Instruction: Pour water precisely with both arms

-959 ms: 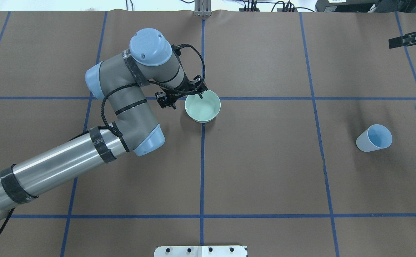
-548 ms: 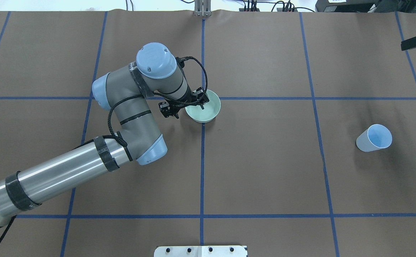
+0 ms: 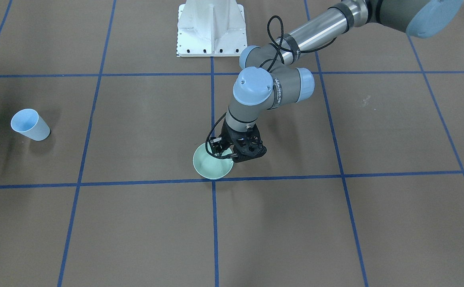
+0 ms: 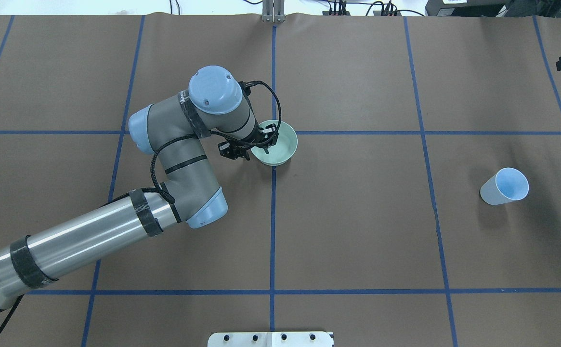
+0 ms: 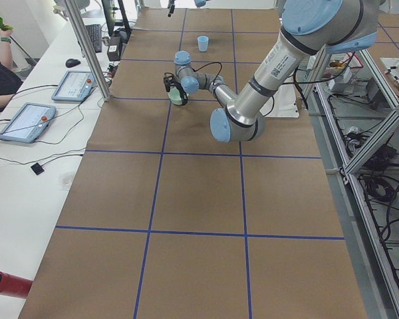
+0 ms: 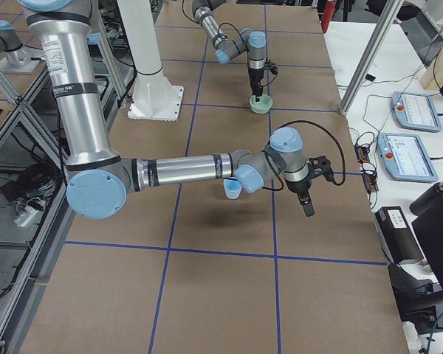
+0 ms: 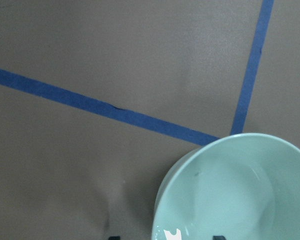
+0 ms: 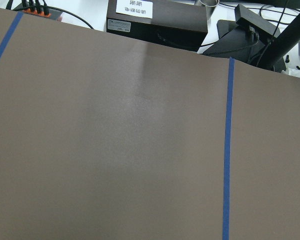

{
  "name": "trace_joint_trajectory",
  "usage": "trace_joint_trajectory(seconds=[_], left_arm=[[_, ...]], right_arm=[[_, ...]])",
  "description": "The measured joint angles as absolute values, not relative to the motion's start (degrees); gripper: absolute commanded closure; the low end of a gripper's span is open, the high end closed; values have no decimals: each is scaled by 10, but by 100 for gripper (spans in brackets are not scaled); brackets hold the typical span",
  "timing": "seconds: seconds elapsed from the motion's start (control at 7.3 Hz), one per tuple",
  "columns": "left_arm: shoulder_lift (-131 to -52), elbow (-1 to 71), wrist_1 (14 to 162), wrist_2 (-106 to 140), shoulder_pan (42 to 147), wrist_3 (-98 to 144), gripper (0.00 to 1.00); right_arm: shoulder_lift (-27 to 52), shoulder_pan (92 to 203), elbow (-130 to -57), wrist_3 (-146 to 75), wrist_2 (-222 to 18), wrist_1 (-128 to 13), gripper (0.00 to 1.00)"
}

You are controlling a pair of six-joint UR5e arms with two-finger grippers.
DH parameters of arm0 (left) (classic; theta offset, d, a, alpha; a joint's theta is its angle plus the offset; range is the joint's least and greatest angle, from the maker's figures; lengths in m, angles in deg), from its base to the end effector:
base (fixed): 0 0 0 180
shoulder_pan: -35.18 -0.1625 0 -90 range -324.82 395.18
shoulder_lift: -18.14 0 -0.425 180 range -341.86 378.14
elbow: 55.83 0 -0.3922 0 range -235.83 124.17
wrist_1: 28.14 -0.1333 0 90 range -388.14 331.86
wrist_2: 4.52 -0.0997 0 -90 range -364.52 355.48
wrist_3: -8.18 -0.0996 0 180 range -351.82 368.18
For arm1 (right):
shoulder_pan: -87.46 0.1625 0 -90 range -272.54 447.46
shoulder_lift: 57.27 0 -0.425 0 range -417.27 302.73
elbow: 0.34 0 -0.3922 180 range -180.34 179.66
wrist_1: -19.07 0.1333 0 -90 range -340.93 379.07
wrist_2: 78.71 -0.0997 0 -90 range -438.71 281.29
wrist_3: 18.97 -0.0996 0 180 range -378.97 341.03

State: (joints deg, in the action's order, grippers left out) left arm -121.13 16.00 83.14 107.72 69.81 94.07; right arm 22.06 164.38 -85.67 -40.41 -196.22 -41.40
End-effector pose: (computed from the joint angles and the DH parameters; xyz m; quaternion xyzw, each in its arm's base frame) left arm 0.5972 -0.5286 0.2145 -0.0196 0.4659 -0.1496 0.8718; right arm -0.0510 -0.6054 0.5531 0.2158 -0.3042 -0.0049 0.9278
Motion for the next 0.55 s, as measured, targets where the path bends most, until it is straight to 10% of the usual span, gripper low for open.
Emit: trace_joint_trajectory(seconds=[0.55], left_arm=[[-1212, 178, 827, 1067, 711, 946, 100]], right_arm=[[226, 1672, -834, -378, -2037, -415, 1]])
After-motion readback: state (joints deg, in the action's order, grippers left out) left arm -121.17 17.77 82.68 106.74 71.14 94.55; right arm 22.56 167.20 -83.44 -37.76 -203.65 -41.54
